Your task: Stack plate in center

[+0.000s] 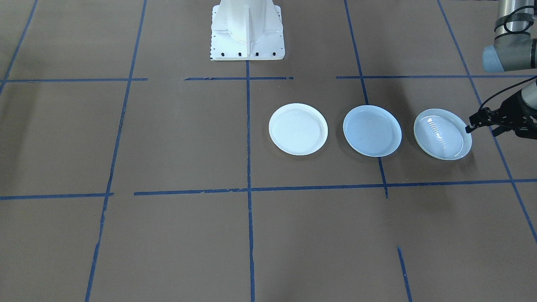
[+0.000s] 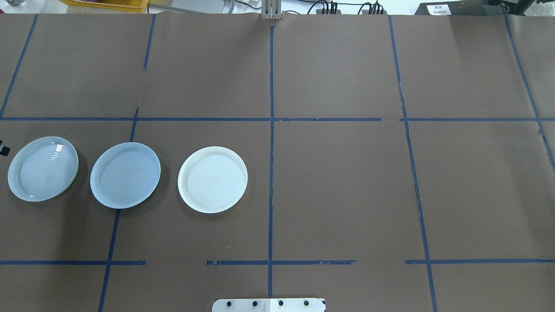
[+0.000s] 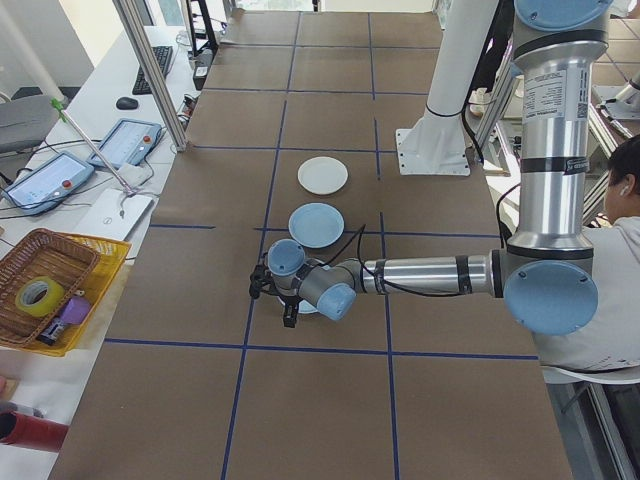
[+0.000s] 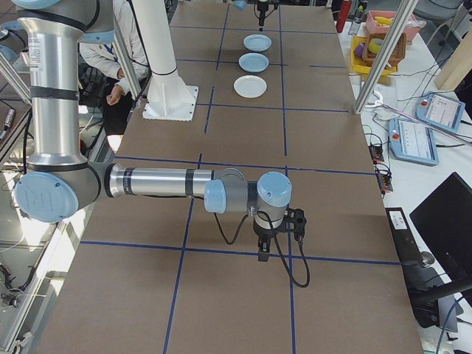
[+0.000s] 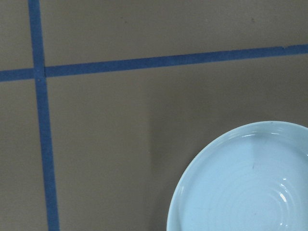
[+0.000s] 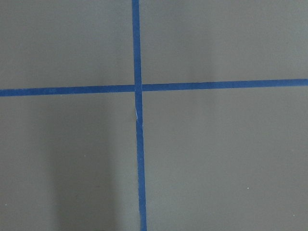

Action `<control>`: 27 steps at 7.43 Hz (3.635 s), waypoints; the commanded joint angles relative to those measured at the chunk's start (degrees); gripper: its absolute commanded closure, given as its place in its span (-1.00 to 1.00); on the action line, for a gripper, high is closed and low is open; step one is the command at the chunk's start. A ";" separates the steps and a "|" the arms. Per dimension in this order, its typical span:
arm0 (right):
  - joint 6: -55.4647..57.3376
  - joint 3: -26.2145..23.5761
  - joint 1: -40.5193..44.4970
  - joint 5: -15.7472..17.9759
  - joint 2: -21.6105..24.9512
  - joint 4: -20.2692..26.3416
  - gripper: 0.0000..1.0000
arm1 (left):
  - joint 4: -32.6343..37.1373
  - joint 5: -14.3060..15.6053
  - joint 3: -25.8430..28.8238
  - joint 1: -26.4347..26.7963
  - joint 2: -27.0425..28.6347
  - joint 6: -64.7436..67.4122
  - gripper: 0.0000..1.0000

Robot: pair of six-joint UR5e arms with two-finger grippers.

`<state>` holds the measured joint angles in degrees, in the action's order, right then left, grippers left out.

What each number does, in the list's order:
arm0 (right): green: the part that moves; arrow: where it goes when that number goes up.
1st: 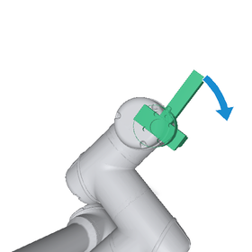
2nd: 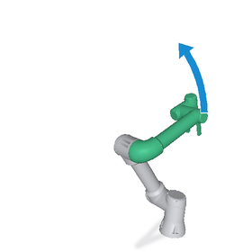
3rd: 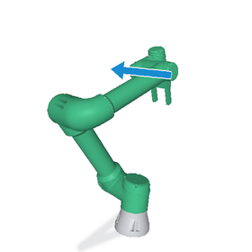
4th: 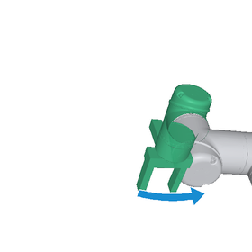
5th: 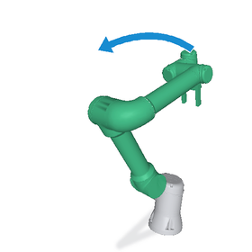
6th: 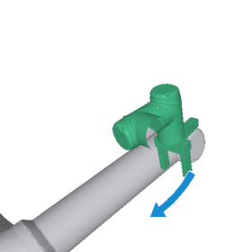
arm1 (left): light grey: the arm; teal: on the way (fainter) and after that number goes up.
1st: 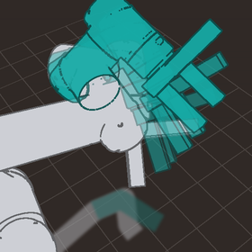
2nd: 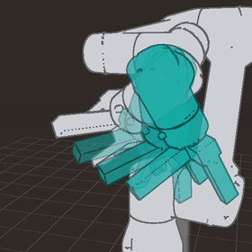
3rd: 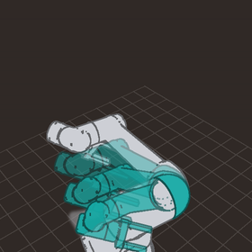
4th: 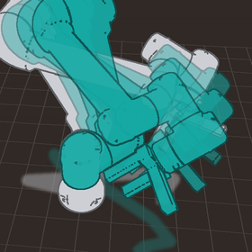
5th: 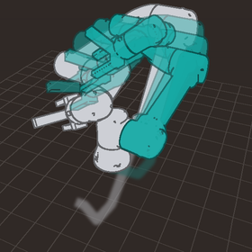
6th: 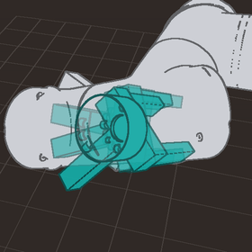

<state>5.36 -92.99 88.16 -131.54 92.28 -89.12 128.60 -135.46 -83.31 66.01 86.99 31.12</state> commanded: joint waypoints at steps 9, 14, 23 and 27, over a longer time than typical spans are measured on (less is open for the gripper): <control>0.00 0.00 0.00 -0.03 0.00 0.00 -1.00 | 0.69 -0.59 2.98 -2.73 0.02 2.02 1.00; 0.00 0.00 0.00 0.06 0.00 0.00 -1.00 | 0.69 -12.44 1.58 5.06 0.20 0.88 1.00; 0.00 0.00 0.00 -0.03 0.00 0.00 -1.00 | 1.82 -4.02 -13.81 -11.67 0.46 34.69 1.00; 0.00 0.00 0.00 0.06 0.00 0.00 -1.00 | 3.41 -2.09 -13.64 -14.85 1.25 37.52 0.99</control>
<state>5.36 -92.99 88.16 -131.49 92.28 -89.12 131.91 -137.80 -96.98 51.84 87.94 67.94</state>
